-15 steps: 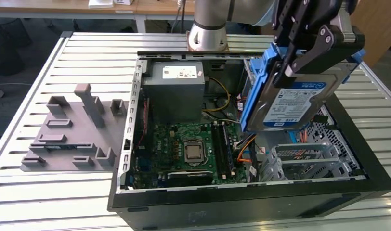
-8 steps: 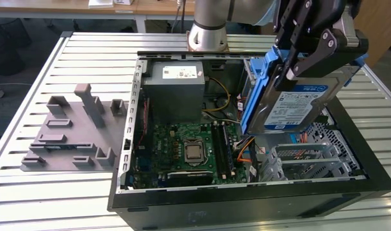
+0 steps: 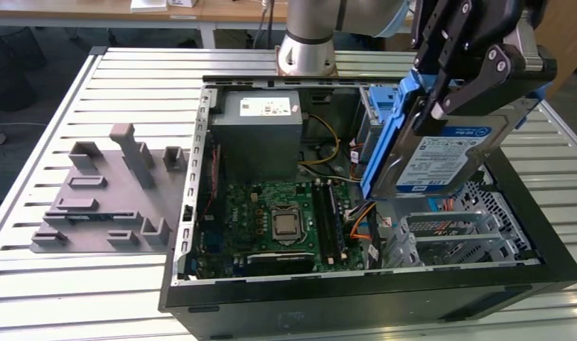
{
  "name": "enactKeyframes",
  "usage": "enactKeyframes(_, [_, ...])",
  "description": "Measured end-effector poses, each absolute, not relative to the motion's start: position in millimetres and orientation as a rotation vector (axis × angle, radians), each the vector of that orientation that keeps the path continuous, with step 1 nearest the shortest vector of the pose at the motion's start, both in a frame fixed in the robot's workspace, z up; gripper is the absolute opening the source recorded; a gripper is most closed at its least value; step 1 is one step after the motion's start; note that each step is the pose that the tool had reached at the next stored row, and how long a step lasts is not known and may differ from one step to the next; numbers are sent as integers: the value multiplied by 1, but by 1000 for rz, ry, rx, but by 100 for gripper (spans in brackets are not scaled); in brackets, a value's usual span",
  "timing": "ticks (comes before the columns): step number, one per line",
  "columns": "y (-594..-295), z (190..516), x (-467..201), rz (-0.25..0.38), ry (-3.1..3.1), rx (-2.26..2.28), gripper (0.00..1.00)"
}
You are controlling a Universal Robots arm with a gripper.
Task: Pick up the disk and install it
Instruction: 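Insert the disk into the insertion slot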
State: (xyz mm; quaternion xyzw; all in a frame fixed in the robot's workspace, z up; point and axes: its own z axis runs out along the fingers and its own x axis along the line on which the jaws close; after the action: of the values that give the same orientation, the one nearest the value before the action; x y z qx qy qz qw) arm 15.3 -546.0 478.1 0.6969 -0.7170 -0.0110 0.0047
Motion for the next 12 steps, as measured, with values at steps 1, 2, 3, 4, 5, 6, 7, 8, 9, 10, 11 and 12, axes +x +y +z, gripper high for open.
enactKeyframes(1, [-546,478,16,-34,-2246,2183,36])
enactKeyframes(2, [-547,478,16,-34,-2246,2183,36])
enactKeyframes(3, [-548,478,16,-34,-2246,2183,36])
enactKeyframes(4, [-549,478,17,-34,-2246,2183,36])
enactKeyframes(5, [-550,478,17,-34,-2246,2183,36])
enactKeyframes(6, [-551,478,17,-34,-2246,2183,36])
enactKeyframes(7, [-552,478,17,-34,-2246,2183,36])
enactKeyframes(8, [-553,478,17,-34,-2246,2183,36])
enactKeyframes(9, [-554,478,17,-34,-2246,2183,36])
enactKeyframes(10, [-554,477,18,-34,-2246,2183,36])
enactKeyframes(11, [-555,477,18,-34,-2246,2183,36])
enactKeyframes(12, [-555,477,18,-34,-2246,2183,36])
